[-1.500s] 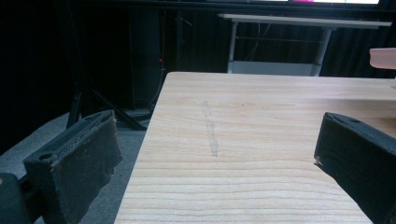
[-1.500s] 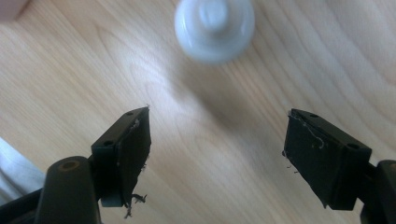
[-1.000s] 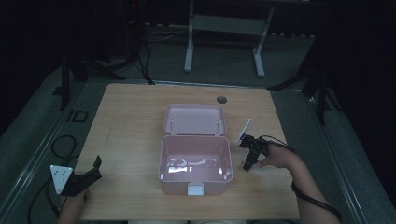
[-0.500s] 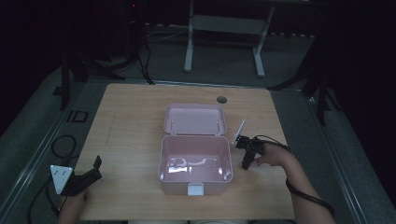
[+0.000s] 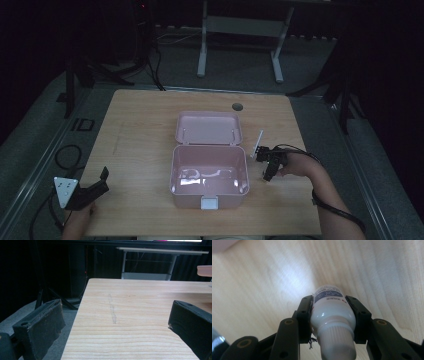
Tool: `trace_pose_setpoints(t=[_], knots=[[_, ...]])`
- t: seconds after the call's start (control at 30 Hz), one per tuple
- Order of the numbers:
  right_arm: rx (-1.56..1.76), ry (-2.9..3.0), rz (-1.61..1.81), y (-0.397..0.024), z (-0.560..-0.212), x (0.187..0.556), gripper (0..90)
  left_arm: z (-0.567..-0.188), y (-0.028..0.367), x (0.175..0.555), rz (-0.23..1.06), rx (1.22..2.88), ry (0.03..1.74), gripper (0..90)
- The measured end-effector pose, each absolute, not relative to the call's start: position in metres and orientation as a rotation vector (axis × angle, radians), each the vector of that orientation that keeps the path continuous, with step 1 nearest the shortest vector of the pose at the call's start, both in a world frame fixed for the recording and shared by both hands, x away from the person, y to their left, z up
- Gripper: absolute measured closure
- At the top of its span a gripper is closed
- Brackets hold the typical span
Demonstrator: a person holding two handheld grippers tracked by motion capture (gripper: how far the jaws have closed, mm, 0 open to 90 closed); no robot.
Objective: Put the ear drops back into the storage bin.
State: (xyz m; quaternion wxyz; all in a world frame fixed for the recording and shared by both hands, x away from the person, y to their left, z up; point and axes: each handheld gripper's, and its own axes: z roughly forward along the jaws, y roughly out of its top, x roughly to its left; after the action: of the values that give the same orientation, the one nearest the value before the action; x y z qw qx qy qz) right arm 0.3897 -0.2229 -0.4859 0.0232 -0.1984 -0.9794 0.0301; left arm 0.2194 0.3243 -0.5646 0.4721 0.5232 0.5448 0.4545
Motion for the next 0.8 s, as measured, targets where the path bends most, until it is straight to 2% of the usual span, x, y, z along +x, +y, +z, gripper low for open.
trace_pose_setpoints(t=[0.43,0.8], knots=[[-0.156,-3.159,0.136,-0.223,-0.473,0.362,59.5,-0.565,0.324,0.219,1.114,1.280,1.334,0.4],[-0.002,-3.165,0.125,-0.221,-0.461,0.341,59.5,-0.565,0.324,0.219,1.114,1.279,1.337,0.4]])
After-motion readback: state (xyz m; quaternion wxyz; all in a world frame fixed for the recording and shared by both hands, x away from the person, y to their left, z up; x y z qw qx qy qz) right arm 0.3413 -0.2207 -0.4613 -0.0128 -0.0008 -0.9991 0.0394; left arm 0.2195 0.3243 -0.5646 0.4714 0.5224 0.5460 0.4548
